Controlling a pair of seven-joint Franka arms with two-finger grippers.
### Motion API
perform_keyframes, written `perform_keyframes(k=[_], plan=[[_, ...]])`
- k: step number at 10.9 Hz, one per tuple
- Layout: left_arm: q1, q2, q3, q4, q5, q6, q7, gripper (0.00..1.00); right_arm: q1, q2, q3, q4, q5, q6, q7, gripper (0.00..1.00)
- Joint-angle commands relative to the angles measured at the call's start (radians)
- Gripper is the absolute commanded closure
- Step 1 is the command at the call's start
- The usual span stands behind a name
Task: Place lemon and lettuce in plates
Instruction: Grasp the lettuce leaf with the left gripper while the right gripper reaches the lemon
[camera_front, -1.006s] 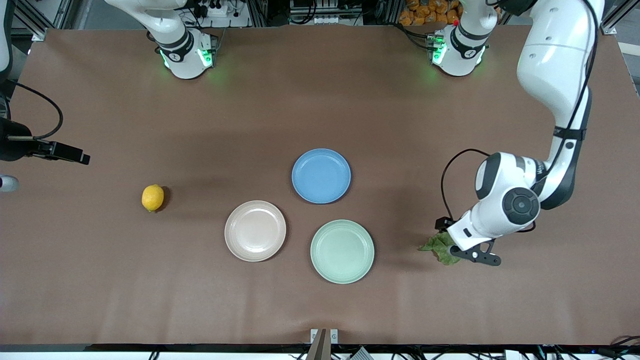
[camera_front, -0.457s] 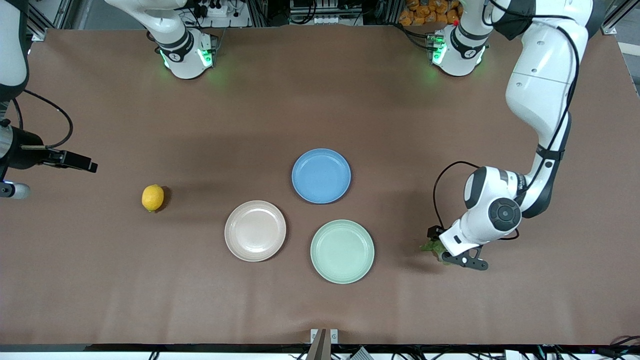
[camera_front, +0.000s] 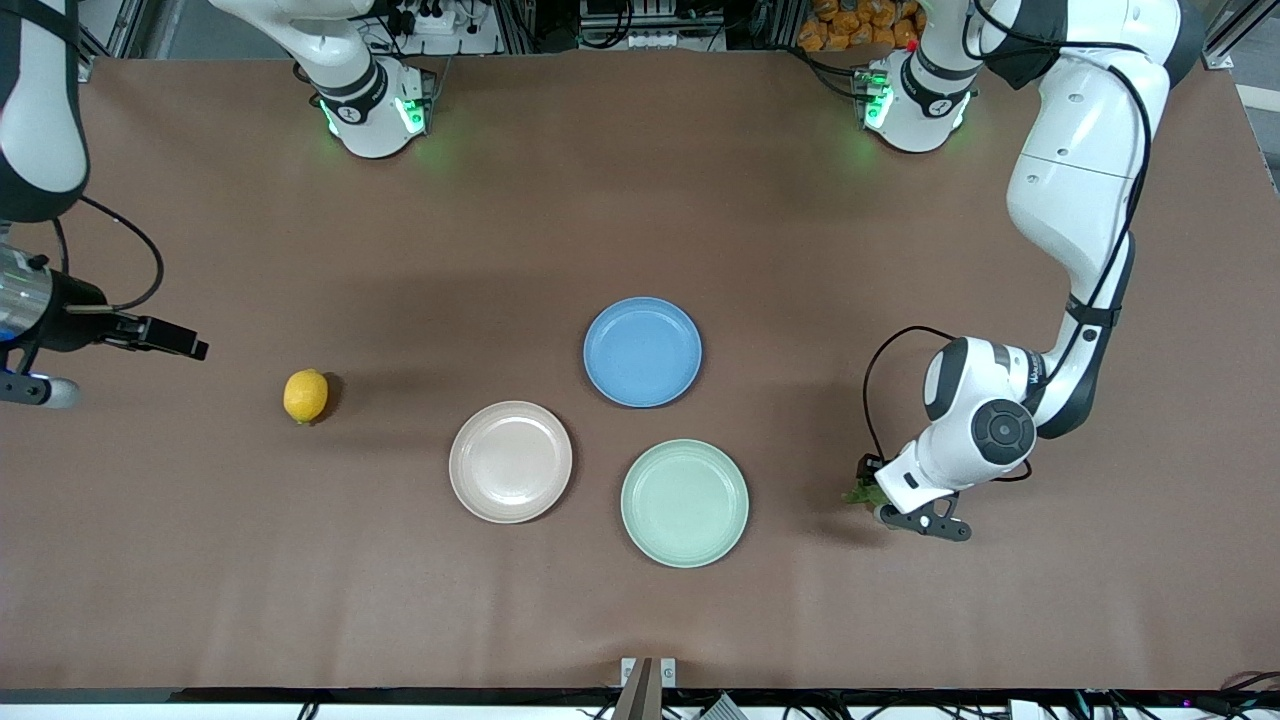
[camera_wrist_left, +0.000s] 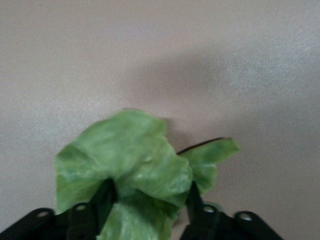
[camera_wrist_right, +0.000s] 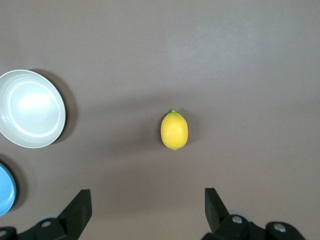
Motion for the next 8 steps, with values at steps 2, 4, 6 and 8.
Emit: perform_keyframes(k=[2,4,6,8], plan=[[0.000,0.010,0.002,0.021,0.023,0.005,-0.010,1.00,0.004,-0.054,0.004,-0.129,0.013,0.113,-0.020,0.00],[-0.001,0.002,0.007,0.021,0.024,0.005,-0.006,1.00,0.004,-0.053,0.004,-0.168,0.012,0.170,-0.020,0.00],[-0.001,-0.010,0.007,0.029,0.026,0.005,-0.004,1.00,0.004,-0.047,0.004,-0.217,0.012,0.245,-0.035,0.00],[-0.001,-0.039,0.005,0.031,0.029,0.002,-0.003,1.00,0.001,-0.042,0.004,-0.263,0.012,0.309,-0.071,0.00]])
